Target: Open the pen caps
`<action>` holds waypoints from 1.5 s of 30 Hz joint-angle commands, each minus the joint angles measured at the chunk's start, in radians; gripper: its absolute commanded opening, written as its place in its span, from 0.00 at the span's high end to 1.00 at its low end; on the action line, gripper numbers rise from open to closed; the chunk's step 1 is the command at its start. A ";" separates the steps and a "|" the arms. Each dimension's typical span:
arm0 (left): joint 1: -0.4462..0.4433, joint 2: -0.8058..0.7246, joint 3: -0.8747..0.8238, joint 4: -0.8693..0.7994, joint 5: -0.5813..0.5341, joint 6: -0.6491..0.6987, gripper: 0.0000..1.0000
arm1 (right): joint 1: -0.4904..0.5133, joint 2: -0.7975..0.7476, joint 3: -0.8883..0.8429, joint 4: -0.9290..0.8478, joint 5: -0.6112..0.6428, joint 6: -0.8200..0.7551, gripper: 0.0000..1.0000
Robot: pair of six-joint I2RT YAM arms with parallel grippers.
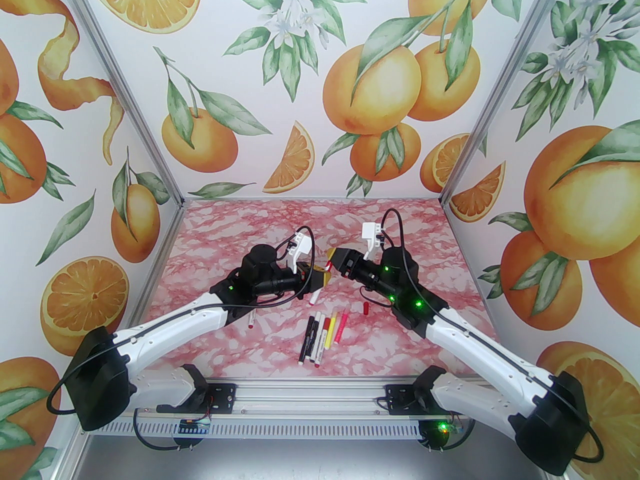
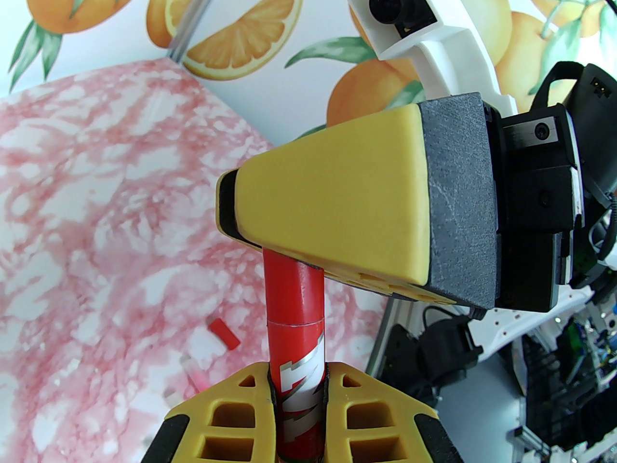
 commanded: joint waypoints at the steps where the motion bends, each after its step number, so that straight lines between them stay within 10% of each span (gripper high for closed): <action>1: -0.073 0.043 -0.047 -0.150 0.129 0.019 1.00 | -0.050 -0.037 0.040 0.237 0.104 -0.006 1.00; 45: -0.130 0.079 -0.042 -0.196 0.101 0.088 1.00 | -0.222 0.015 0.138 0.345 -0.057 0.159 1.00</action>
